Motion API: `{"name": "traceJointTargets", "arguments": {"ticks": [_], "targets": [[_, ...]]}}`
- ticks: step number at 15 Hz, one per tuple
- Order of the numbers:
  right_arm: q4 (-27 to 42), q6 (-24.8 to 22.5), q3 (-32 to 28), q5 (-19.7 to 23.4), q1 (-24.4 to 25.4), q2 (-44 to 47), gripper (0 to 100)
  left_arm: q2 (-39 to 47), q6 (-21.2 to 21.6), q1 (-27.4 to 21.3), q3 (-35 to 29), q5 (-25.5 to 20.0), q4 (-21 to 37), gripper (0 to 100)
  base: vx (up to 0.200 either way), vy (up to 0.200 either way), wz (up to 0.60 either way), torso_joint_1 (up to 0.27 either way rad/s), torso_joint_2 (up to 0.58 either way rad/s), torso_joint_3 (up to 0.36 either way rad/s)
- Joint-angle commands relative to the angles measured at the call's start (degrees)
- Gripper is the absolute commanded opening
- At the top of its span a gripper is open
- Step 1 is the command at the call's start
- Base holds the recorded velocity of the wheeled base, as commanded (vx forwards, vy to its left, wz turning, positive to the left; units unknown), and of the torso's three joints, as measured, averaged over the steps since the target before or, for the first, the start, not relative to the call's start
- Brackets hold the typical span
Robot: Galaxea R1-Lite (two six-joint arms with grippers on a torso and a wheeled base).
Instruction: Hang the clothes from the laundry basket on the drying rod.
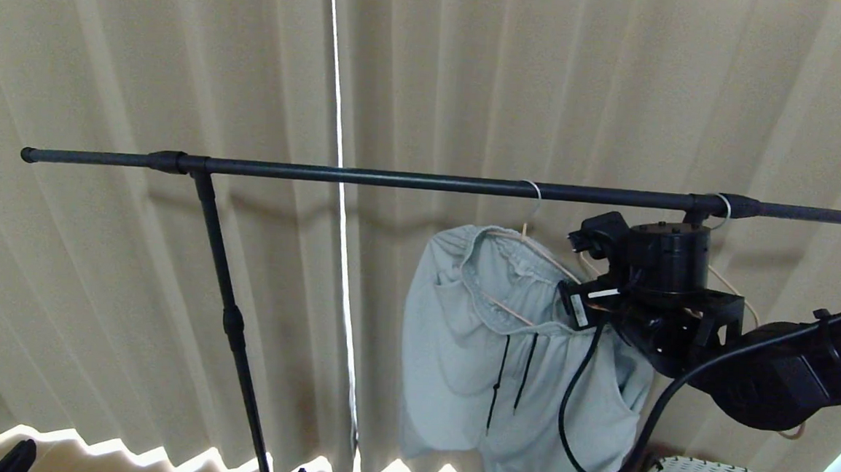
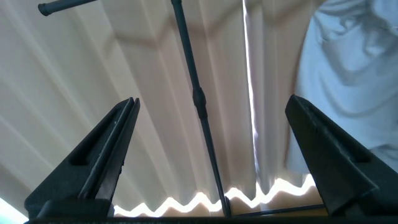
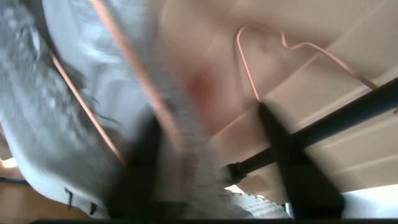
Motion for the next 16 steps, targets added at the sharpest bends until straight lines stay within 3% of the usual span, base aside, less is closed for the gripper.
{"name": "traceJointTargets", "arguments": {"ticks": [1,3,4,8,13,16], "targets": [[-2.62,1.59,3.21,2.11,0.16,0.02,100,0.10,-0.01,0.02,-0.02,0.01,0.01,100,0.000,0.000,0.00,0.000,0.00,0.000],[-5.61,2.03,5.06,4.83,0.07,0.02,100,0.10,-0.01,0.02,-0.11,0.01,0.10,100,0.000,0.000,0.00,0.000,0.00,0.000],[-10.97,2.03,7.08,9.05,0.07,0.28,100,0.19,-0.01,0.02,-0.11,0.01,0.10,100,0.000,0.000,0.00,0.000,0.00,0.000],[-19.23,2.03,9.98,13.62,0.07,0.28,100,0.28,-0.01,0.02,-0.29,0.01,0.10,100,0.000,0.000,0.00,0.000,0.00,0.000],[-25.91,3.26,13.58,14.94,0.07,-0.51,100,0.37,-0.01,0.02,-0.46,-0.08,0.10,100,0.000,0.000,0.00,0.000,0.00,0.000],[-32.77,3.79,21.75,15.03,-0.02,-8.94,100,0.63,-0.09,0.37,-0.72,0.18,0.19,100,0.000,0.000,0.00,0.000,0.00,0.000]]}}
